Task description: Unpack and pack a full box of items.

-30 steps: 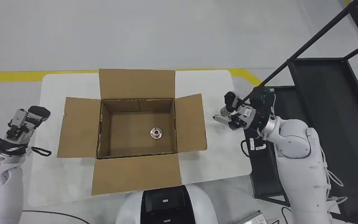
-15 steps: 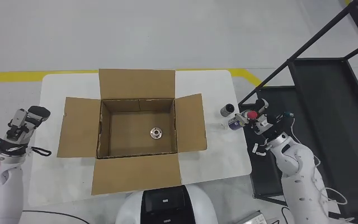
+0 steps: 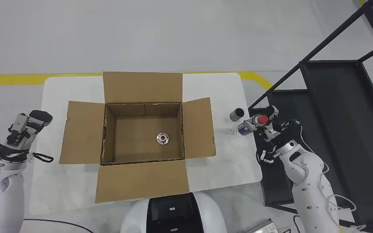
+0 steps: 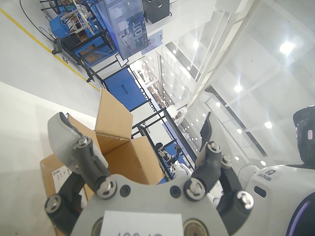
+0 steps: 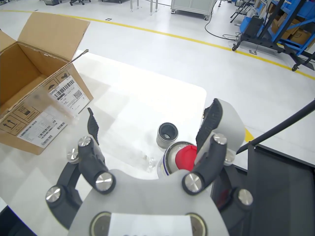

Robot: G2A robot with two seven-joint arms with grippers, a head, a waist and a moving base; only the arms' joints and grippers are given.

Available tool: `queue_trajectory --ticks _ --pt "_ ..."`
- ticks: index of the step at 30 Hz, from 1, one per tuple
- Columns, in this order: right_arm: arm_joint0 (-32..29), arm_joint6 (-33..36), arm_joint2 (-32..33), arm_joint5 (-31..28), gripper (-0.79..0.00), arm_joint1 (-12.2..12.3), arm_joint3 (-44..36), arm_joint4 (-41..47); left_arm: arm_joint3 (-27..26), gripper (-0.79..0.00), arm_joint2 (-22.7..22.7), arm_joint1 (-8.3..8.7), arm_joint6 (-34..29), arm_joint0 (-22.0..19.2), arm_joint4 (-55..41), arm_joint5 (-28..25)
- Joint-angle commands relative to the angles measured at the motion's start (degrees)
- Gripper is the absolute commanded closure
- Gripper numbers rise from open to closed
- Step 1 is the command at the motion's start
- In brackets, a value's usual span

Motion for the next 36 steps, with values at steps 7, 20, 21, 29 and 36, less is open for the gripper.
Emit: queue_trajectory --ticks 7,20,21,29,36 --pt "2.9 -0.45 0.83 6.31 -0.785 0.2 5.47 -0.19 0.0 -0.785 0.0 0.0 0.0 0.0 0.0 0.0" --pt "5.18 -3.22 -0.9 2.93 -0.785 0.65 16.19 1.45 0.0 -0.785 0.0 0.0 0.0 0.0 0.0 0.0" --pt "5.3 -3.17 -1.06 2.96 -0.785 0.69 16.58 1.22 0.0 -0.785 0.0 0.0 0.0 0.0 0.0 0.0" --pt "7.29 -3.81 -3.7 4.21 -0.785 0.78 21.07 -0.95 0.0 -0.785 0.0 0.0 0.0 0.0 0.0 0.0" --pt "9.3 -5.46 -6.15 7.0 -0.785 0.7 25.2 -3.05 0.0 -0.785 0.0 0.0 0.0 0.0 0.0 0.0"
